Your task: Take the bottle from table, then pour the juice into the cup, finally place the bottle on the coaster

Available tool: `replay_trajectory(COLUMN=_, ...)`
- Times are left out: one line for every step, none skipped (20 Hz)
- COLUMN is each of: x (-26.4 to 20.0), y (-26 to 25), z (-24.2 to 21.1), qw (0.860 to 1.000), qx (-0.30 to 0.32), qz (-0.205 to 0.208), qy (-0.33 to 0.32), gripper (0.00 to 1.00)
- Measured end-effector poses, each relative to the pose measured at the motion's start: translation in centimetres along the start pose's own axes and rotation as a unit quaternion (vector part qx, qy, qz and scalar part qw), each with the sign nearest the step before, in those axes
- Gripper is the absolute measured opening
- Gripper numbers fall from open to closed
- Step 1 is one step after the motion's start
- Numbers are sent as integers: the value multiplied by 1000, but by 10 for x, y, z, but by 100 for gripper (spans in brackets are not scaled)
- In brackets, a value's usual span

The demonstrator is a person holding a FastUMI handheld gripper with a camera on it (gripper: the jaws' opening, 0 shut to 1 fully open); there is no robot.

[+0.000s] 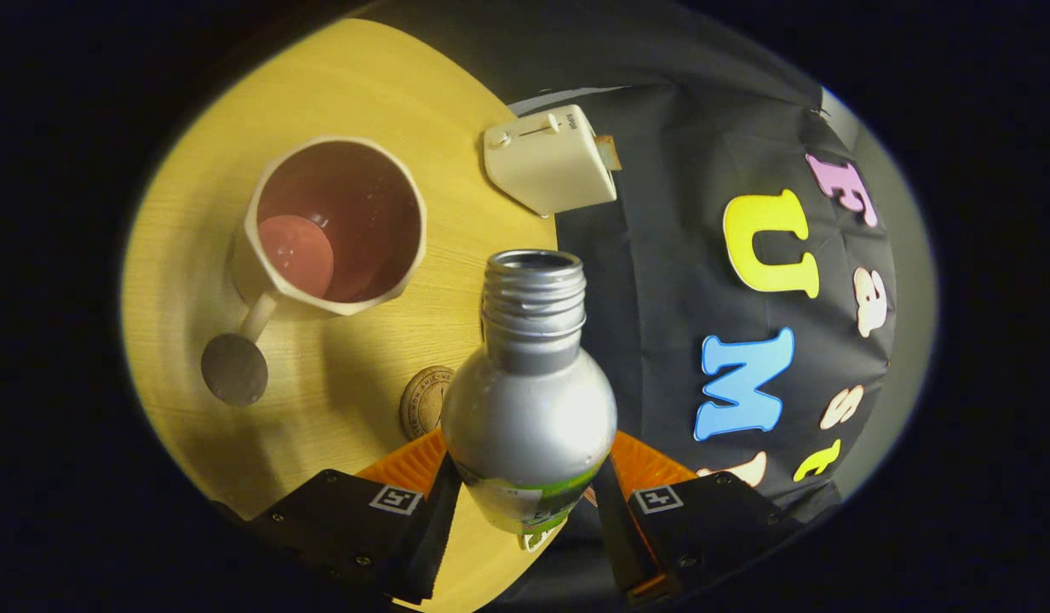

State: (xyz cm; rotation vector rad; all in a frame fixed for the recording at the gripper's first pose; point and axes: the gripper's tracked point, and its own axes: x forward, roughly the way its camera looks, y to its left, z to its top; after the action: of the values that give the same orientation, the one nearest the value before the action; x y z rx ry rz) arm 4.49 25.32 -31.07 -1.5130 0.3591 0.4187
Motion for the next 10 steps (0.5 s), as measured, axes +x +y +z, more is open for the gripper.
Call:
replay_trajectory(x=-1, y=0, z=2, qw=1000, qx=-9, qz=1, qy=-2, gripper=75)
replay_trajectory(x=0, y=-1, z=3, qw=1000, qx=-19, qz=-1, qy=-3, gripper=75)
replay_trajectory(x=0, y=-3, z=5, qw=1000, qx=-31, qz=-4, qy=-5, gripper=75)
replay_trajectory(x=1, y=-4, z=6, qw=999, qx=-43, qz=-5, qy=-6, gripper=75)
replay_trajectory(x=1, y=-4, z=8, qw=999, qx=-54, qz=-6, qy=-7, gripper=75)
replay_trajectory(x=3, y=-5, z=8, qw=998, qx=-64, qz=-8, qy=-6, gripper=75)
replay_trajectory(x=2, y=-6, z=8, qw=997, qx=-73, qz=-8, qy=-6, gripper=75)
replay_trajectory(x=3, y=-5, z=8, qw=997, qx=-82, qz=-9, qy=-3, gripper=75)
replay_trajectory(x=3, y=-5, z=9, qw=996, qx=-92, qz=-9, qy=-3, gripper=75)
replay_trajectory(x=4, y=-6, z=9, qw=995, qx=-102, qz=-11, qy=-2, gripper=75)
